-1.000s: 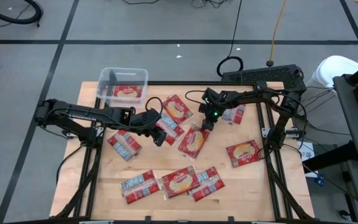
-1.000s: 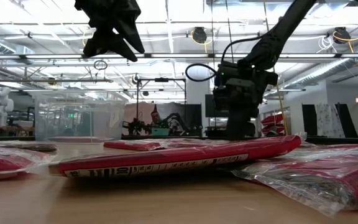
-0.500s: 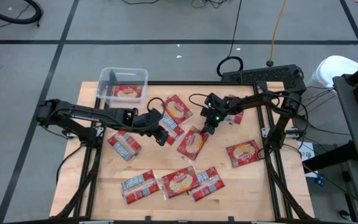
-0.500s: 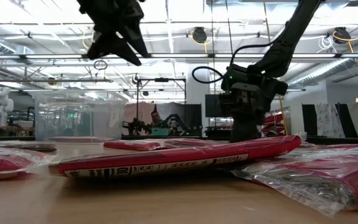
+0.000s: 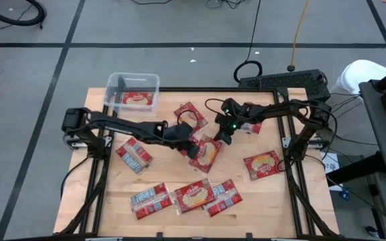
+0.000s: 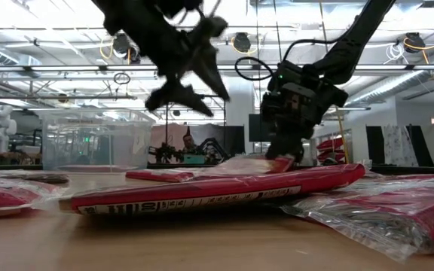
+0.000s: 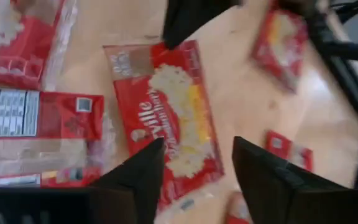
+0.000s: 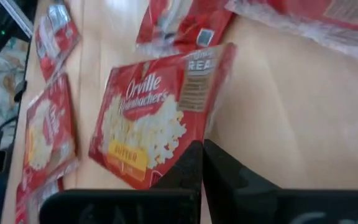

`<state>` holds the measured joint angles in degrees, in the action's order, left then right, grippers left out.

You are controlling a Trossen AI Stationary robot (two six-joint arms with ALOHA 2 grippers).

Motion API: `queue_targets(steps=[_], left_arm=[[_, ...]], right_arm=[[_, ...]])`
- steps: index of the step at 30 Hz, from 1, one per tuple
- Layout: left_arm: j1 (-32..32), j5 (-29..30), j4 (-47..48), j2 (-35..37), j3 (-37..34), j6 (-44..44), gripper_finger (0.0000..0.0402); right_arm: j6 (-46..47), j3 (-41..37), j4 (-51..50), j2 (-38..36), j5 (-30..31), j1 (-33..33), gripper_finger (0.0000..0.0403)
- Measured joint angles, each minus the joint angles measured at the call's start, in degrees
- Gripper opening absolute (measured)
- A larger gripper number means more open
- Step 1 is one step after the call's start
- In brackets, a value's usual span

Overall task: Sort popcorn bags into baskets
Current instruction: Put the popcorn pack into the transparent bin

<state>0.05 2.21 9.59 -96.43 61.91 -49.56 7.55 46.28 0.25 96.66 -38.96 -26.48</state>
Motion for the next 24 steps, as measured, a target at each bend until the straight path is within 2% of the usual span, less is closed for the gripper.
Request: queue_targets(steps=[5, 9, 18, 24], left_arm=[[0.35, -1.86, -3.16, -4.85, 0.06, 0.19, 0.0258], [0.35, -2.46, -6.14, -7.39, 0.01, 2.29, 0.0278], [1.67, -2.13, -5.20, -7.93, 0.00, 7.47, 0.0279], [1.81, -0.05, 0.18, -5.96, -0.08, 8.90, 0.0260]], right_arm=[[-3.84, -0.08, 1.25, -1.15, -0.10, 0.80, 0.0000], [-8.45, -0.09, 1.97, -1.86, -0.14, 1.73, 0.0000], [-14.30, -0.06, 2.15, -2.95, -0.13, 3.37, 0.0000], [-15.81, -0.06, 2.34, -3.05, -0.10, 4.11, 0.0000]])
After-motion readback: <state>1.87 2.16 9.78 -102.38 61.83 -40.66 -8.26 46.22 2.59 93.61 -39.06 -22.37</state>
